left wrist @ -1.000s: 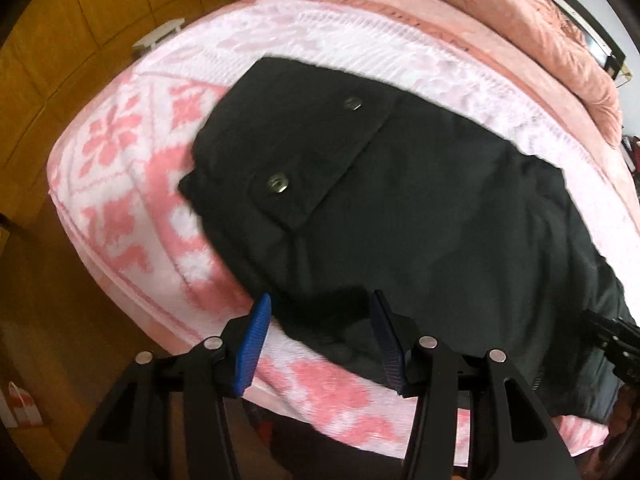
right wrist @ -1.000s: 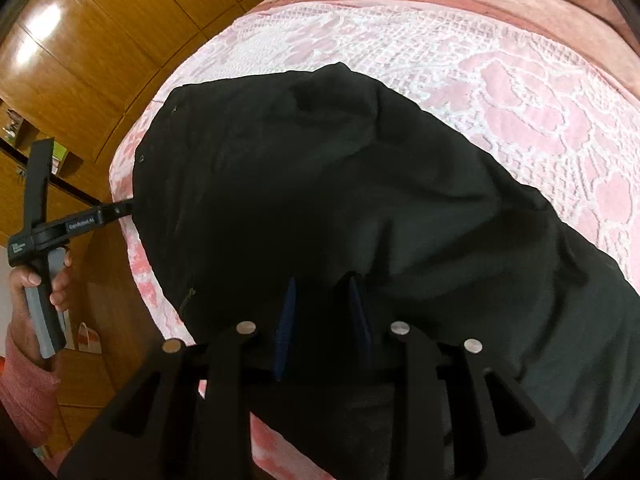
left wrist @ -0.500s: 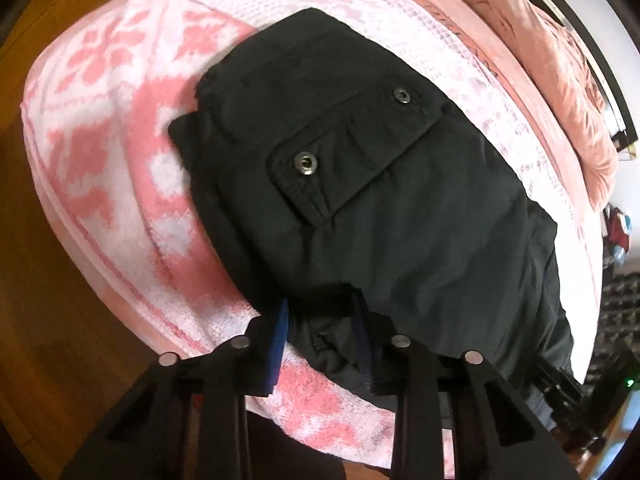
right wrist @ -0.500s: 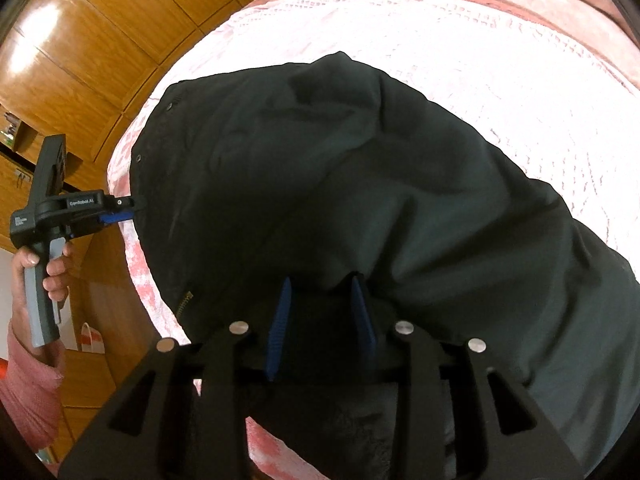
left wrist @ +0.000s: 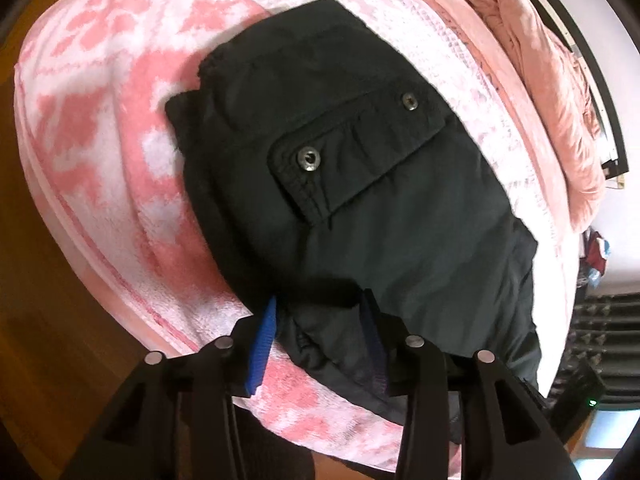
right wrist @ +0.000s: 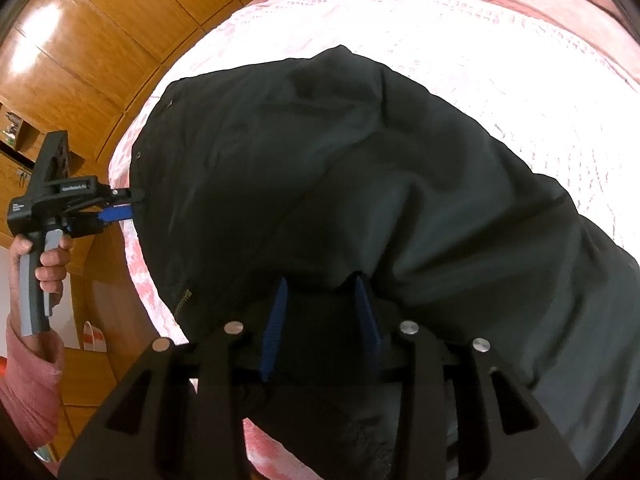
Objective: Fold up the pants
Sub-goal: 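Press the folded pants' edge with the left gripper while the right gripper holds the bundle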
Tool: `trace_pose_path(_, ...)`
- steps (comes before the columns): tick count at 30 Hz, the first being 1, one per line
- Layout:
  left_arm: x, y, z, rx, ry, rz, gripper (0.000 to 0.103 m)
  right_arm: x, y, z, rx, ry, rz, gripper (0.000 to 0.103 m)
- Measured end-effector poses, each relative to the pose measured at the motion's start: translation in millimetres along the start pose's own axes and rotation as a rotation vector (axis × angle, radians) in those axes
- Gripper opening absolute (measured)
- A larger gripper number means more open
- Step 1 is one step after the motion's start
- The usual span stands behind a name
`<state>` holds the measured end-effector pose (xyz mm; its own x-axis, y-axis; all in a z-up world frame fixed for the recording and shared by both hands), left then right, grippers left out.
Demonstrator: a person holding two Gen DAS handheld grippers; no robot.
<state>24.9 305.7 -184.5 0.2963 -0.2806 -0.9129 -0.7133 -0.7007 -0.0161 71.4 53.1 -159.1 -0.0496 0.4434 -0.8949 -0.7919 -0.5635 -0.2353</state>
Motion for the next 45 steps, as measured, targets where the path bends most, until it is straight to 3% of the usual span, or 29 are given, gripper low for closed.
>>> trace_pose_path(5, -19.1, 6.5, 6.9, 0.0, -0.06, -0.004, 0.038, 1.4, 0.9, -0.9, 0.0, -0.002, 0.001, 0.038)
trace_pose_path(9, -35.3, 12.0, -7.8, 0.037, -0.031, -0.019, 0.038, 1.9, 1.3, -0.5, 0.004, -0.007, 0.004, 0.04)
trace_pose_path(12, -28.7, 12.7, -17.9, 0.057, -0.022, 0.014, 0.038, 2.0, 1.3, 1.8, -0.001, -0.003, 0.005, 0.042)
trace_pose_path(19, 2.7, 21.2, -4.0, -0.022, -0.034, 0.102, 0.038, 0.0, 1.9, 0.6, 0.005, -0.018, 0.005, 0.042)
trace_pose_path(25, 0.3, 12.3, -8.5, -0.043, 0.075, 0.076, 0.039, 1.6, 2.2, 0.3, 0.0, -0.017, 0.007, 0.043)
trace_pose_path(34, 18.9, 7.8, -14.6, -0.026, 0.03, 0.087, 0.042, 1.2, 1.1, 0.0, -0.003, -0.013, 0.009, 0.043)
trace_pose_path(35, 19.5, 7.7, -17.2, -0.029, 0.025, 0.076, 0.038, 1.6, 0.7, 0.2, -0.004, -0.012, 0.01, 0.043)
trace_pose_path(38, 14.5, 5.6, -15.0, -0.017, -0.029, 0.028, 0.005, 0.9, 0.0, 1.1, -0.003, -0.012, 0.008, 0.042)
trace_pose_path(42, -7.7, 13.5, -10.9, -0.061, -0.015, -0.041, 0.002, -0.7, 0.6, 1.7, -0.002, -0.013, 0.007, 0.042)
trace_pose_path(45, -18.0, 23.4, -9.0, -0.034, -0.036, -0.099, 0.002, -0.1, 1.4, -0.2, 0.003, -0.024, 0.009, 0.042)
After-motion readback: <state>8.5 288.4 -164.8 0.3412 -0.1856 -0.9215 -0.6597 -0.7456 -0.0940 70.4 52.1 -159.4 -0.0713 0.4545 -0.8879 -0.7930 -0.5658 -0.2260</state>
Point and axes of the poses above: each gripper's, at about its wrist camera, not at the fingertips, and x roughly the way its jaws point, z to its left, y to its underside, the point moved 10 cm from there along x, roughly the way its jaws point, and after that the axes turned 5 degrees about z, right-handed, at the moved point
